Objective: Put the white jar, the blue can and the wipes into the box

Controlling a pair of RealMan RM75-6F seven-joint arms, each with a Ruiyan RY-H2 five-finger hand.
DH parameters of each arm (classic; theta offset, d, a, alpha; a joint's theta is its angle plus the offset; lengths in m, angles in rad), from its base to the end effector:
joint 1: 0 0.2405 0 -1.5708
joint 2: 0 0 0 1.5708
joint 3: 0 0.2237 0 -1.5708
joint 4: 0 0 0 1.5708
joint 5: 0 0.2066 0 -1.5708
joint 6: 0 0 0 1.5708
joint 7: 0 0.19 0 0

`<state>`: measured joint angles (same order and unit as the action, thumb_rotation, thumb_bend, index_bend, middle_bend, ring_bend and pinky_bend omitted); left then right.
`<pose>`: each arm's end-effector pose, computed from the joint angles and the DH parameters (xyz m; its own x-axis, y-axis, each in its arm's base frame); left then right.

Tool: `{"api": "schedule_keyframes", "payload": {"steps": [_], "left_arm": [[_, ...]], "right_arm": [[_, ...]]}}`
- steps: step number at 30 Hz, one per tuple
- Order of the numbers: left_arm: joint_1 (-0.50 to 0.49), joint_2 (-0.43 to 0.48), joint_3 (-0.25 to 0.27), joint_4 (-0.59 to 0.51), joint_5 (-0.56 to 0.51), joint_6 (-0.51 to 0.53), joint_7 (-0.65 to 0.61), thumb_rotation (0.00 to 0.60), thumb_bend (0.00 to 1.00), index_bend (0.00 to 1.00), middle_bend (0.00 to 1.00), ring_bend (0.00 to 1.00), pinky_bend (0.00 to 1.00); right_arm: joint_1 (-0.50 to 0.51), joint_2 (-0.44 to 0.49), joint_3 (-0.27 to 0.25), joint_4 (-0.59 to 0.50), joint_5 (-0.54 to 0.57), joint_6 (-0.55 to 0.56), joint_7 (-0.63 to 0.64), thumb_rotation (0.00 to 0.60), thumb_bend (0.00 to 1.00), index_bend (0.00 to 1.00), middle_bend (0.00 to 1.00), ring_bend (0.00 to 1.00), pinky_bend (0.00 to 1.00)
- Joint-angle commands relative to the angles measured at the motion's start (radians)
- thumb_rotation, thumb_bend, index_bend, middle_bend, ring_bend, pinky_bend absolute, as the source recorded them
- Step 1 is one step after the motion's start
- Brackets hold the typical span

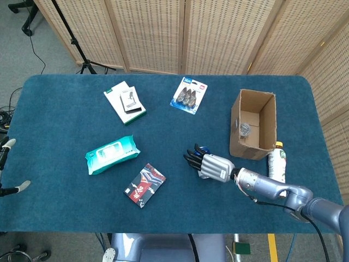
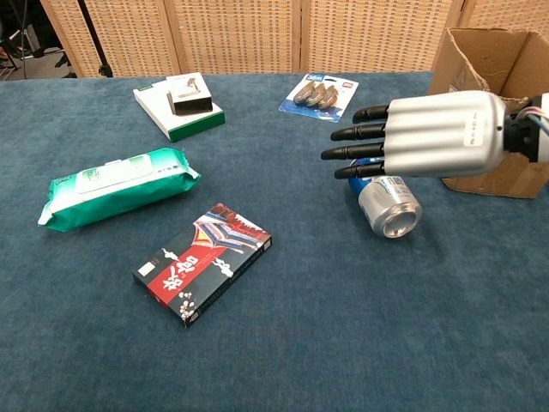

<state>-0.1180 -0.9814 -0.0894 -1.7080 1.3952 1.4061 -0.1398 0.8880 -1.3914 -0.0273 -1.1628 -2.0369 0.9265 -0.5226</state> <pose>-0.2833 0.2403 0.1798 0.2865 0.0170 0.9579 0.9561 0.0585 -0.2870 -0.1171 -0.3451 -0.0279 0.7929 0.5779 0.1934 0.3245 -0.6690 0.6686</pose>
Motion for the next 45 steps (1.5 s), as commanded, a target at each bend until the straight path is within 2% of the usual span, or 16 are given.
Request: {"api": "schedule_keyframes", "payload": {"steps": [1, 12, 14, 16, 18, 22, 25, 27, 31, 32, 33, 37, 45], "left_arm": [[-0.001, 0.001, 0.0, 0.001, -0.001, -0.002, -0.002, 0.6, 0.0, 0.0, 0.0, 0.0, 0.0], [-0.004, 0.003, -0.002, 0.004, -0.009, -0.01, -0.011, 0.6, 0.0, 0.0, 0.0, 0.0, 0.0], [-0.004, 0.003, -0.002, 0.004, -0.009, -0.01, -0.01, 0.6, 0.0, 0.0, 0.0, 0.0, 0.0], [-0.005, 0.003, -0.001, 0.003, -0.009, -0.013, -0.01, 0.6, 0.0, 0.0, 0.0, 0.0, 0.0], [-0.005, 0.004, -0.001, 0.002, -0.009, -0.013, -0.01, 0.6, 0.0, 0.0, 0.0, 0.0, 0.0], [-0.005, 0.004, -0.001, 0.001, -0.009, -0.014, -0.01, 0.6, 0.0, 0.0, 0.0, 0.0, 0.0], [-0.006, 0.003, 0.0, 0.001, -0.009, -0.014, -0.009, 0.6, 0.0, 0.0, 0.0, 0.0, 0.0], [-0.006, 0.003, 0.0, 0.001, -0.01, -0.014, -0.008, 0.6, 0.0, 0.0, 0.0, 0.0, 0.0], [-0.006, 0.002, 0.001, -0.001, -0.009, -0.013, -0.003, 0.6, 0.0, 0.0, 0.0, 0.0, 0.0], [-0.006, 0.002, 0.001, -0.002, -0.008, -0.014, -0.002, 0.6, 0.0, 0.0, 0.0, 0.0, 0.0], [-0.006, 0.002, 0.002, -0.003, -0.007, -0.014, -0.001, 0.6, 0.0, 0.0, 0.0, 0.0, 0.0], [-0.005, 0.002, 0.003, -0.004, -0.003, -0.011, -0.001, 0.6, 0.0, 0.0, 0.0, 0.0, 0.0], [-0.001, 0.003, 0.005, -0.004, 0.003, -0.002, -0.008, 0.6, 0.0, 0.0, 0.0, 0.0, 0.0]], "right_arm": [[0.014, -0.038, -0.002, 0.027, 0.018, -0.031, -0.033, 0.6, 0.0, 0.09, 0.01, 0.0, 0.15], [0.025, -0.092, -0.035, 0.088, 0.04, -0.065, -0.043, 0.6, 0.0, 0.09, 0.02, 0.0, 0.15], [0.028, -0.102, -0.044, 0.108, 0.038, -0.059, -0.03, 0.6, 0.0, 0.12, 0.05, 0.0, 0.15], [0.033, -0.112, -0.055, 0.131, 0.035, -0.049, -0.004, 0.6, 0.01, 0.21, 0.12, 0.03, 0.16], [0.04, -0.125, -0.07, 0.161, 0.031, -0.036, 0.042, 0.6, 0.09, 0.31, 0.22, 0.12, 0.21], [0.047, -0.144, -0.102, 0.22, 0.012, 0.006, 0.114, 0.6, 0.36, 0.52, 0.43, 0.32, 0.39], [0.047, -0.155, -0.124, 0.26, -0.004, 0.063, 0.172, 0.6, 0.52, 0.57, 0.49, 0.38, 0.44], [0.047, -0.158, -0.13, 0.273, -0.011, 0.092, 0.192, 0.6, 0.59, 0.58, 0.51, 0.39, 0.45], [0.048, -0.15, -0.131, 0.278, -0.025, 0.173, 0.225, 0.6, 0.63, 0.59, 0.52, 0.41, 0.47], [0.049, -0.143, -0.128, 0.269, -0.026, 0.195, 0.233, 0.6, 0.63, 0.59, 0.53, 0.41, 0.47], [0.053, -0.123, -0.104, 0.234, -0.026, 0.263, 0.25, 0.6, 0.64, 0.59, 0.53, 0.41, 0.46], [0.065, -0.043, -0.047, 0.124, -0.007, 0.37, 0.278, 0.6, 0.65, 0.59, 0.53, 0.41, 0.47], [0.06, 0.123, 0.08, -0.022, 0.095, 0.456, 0.296, 0.6, 0.65, 0.59, 0.53, 0.41, 0.47]]}}
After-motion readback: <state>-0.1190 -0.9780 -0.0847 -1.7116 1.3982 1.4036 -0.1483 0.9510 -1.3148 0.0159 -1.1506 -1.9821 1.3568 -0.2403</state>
